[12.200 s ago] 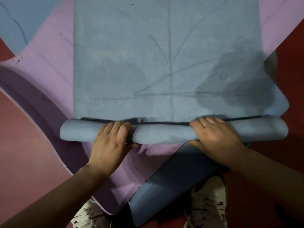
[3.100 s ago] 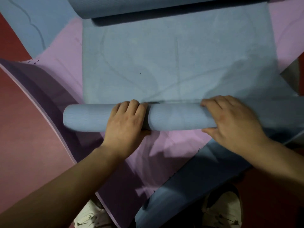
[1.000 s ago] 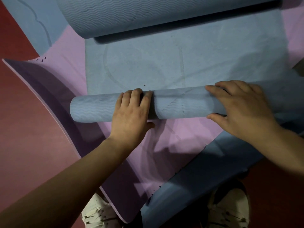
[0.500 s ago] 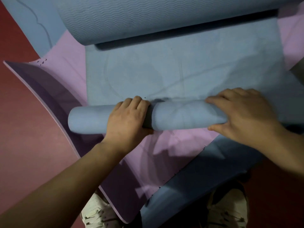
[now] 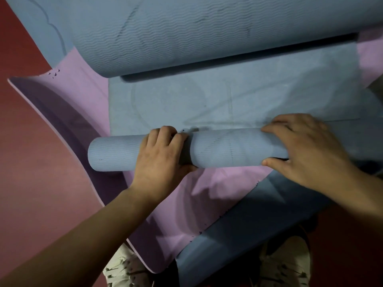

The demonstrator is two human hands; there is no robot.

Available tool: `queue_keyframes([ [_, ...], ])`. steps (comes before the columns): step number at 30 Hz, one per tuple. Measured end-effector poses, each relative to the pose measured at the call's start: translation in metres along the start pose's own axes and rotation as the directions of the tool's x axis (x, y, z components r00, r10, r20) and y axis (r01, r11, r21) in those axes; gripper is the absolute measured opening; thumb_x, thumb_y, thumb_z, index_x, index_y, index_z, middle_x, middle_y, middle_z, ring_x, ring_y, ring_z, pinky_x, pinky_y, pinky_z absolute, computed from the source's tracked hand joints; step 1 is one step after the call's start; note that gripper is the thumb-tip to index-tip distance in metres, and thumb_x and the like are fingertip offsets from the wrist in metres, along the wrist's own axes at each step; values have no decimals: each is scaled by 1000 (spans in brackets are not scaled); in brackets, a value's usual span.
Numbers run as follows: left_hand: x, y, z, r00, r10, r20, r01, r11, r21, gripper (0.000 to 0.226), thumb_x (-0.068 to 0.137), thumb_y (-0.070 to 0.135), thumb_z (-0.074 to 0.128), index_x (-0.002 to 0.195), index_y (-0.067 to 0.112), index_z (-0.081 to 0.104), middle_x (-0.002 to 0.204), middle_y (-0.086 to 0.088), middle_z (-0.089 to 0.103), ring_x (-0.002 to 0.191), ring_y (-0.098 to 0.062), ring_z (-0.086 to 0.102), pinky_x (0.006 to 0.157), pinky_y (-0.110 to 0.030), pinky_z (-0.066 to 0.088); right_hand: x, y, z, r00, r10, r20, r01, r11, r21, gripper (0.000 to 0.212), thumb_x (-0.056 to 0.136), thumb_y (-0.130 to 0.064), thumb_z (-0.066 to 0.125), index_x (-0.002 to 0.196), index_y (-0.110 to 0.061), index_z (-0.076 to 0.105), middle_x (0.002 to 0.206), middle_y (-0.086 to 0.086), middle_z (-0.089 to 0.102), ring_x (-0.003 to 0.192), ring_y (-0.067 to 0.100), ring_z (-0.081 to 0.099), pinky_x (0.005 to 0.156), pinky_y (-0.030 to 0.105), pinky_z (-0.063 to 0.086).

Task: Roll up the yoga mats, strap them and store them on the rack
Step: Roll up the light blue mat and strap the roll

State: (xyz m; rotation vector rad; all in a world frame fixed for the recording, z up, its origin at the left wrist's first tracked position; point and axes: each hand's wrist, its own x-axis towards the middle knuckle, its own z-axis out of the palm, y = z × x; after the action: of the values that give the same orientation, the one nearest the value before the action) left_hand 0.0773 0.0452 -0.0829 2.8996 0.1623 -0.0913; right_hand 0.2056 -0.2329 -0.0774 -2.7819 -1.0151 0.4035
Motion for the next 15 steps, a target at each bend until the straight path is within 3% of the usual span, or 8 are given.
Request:
queue_keyframes([
  [4, 2, -2, -1, 1000, 11, 11, -11, 1000, 17, 68, 71, 50, 82, 120, 9, 60, 103, -8, 57, 93, -29, 52, 81, -43, 47, 1, 3, 0, 1000, 0, -9, 0, 1000, 5, 71, 69, -59, 58, 130, -23, 59, 117, 4, 56, 105, 30, 44, 88, 45, 44],
  [8, 5, -2, -2, 1000, 12, 14, -12, 1000, 23, 57, 73, 41, 83, 113, 7, 59, 102, -9, 59, 93, -30, 55, 84, -43, 47, 1, 4, 0, 999, 10, -44, -6, 996, 89, 63, 73, -52, 60, 124, -16, 55, 117, 6, 59, 108, 30, 48, 86, 45, 46],
  [11, 8, -2, 0, 1000, 11, -4, -11, 999, 30, 54, 75, 40, 79, 114, 7, 62, 114, -11, 59, 108, -32, 52, 93, -46, 46, 4, 6, 3, 996, 9, -84, -1, 996, 92, 56, 76, -53, 55, 118, -17, 59, 117, 5, 58, 110, 29, 47, 87, 43, 44],
  [15, 13, -4, -2, 999, 3, -39, -2, 1000, 26, 53, 75, 37, 80, 116, 8, 64, 108, -11, 57, 98, -32, 52, 81, -45, 48, 7, 6, 7, 983, 4, -181, 12, 996, 88, 56, 79, -52, 53, 118, -14, 65, 111, 8, 54, 102, 33, 47, 88, 44, 41],
])
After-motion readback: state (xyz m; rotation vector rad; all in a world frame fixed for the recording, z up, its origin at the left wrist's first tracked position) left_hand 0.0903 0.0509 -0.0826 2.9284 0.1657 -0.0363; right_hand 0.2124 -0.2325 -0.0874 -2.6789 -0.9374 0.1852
